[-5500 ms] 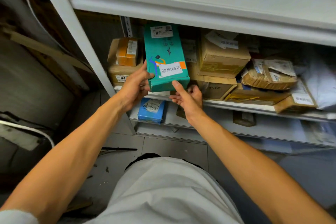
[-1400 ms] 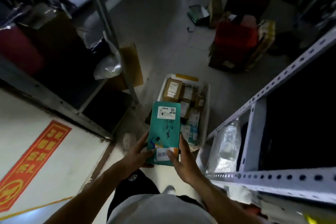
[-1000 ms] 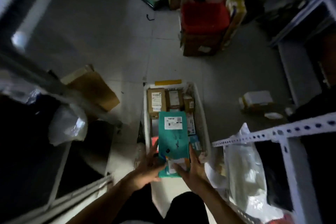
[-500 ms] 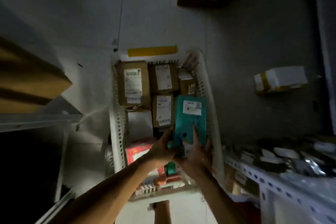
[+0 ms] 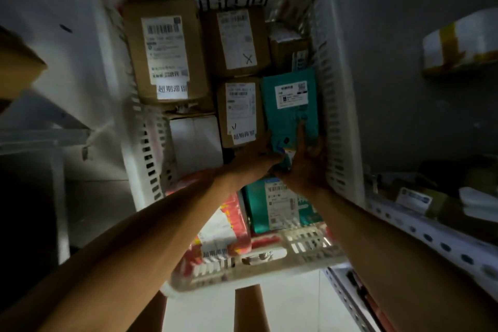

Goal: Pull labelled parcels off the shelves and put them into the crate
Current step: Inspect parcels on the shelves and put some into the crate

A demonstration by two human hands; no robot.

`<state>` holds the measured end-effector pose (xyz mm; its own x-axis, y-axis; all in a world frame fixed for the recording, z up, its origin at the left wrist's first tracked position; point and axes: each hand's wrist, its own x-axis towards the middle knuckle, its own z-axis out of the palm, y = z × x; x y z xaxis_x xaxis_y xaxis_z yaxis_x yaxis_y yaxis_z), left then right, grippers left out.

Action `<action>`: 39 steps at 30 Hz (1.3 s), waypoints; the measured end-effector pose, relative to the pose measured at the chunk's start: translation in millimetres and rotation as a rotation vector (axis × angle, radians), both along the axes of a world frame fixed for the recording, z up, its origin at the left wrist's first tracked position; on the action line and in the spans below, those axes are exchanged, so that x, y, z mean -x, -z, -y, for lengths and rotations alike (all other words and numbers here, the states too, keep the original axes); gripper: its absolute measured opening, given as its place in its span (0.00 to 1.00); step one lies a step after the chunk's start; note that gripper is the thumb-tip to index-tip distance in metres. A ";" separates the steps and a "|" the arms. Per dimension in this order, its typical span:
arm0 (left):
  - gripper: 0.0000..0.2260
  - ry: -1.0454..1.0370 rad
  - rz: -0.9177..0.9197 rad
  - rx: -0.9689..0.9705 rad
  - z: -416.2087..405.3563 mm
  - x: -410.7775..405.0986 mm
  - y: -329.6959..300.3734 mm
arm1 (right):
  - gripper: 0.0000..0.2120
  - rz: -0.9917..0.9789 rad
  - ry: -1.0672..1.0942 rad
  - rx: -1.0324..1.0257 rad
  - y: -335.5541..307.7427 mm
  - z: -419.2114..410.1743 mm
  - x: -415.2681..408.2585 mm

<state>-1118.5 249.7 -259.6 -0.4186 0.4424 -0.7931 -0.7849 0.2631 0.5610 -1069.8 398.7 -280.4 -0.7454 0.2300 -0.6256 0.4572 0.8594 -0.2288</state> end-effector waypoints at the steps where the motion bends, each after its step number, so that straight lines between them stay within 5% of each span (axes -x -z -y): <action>1: 0.19 0.033 -0.007 0.016 -0.5 1.7 1.4 | 0.54 0.026 -0.013 -0.017 2.5 -0.4 0.0; 6: 0.20 0.146 -0.055 0.086 -5.0 8.5 -1.4 | 0.45 0.107 -0.021 -0.071 0.5 5.7 3.7; 11: 0.07 0.203 -0.097 0.230 1.4 15.9 -42.9 | 0.41 0.267 0.023 -0.036 -33.6 7.4 15.2; 15: 0.04 0.272 -0.198 0.381 14.1 15.4 -109.9 | 0.21 0.283 0.115 0.102 -117.3 5.9 20.4; 18: 0.05 0.340 -0.321 0.513 24.0 6.0 -187.6 | 0.15 0.302 0.132 0.172 -216.6 11.0 18.3; 28: 0.21 1.093 -1.092 0.665 44.7 -18.0 -462.1 | 0.15 0.062 0.013 -0.190 -519.5 28.6 -45.8; 39: 0.11 1.632 -1.654 0.375 6.7 -113.7 -559.8 | 0.23 0.120 0.421 -0.271 -630.6 76.7 -214.2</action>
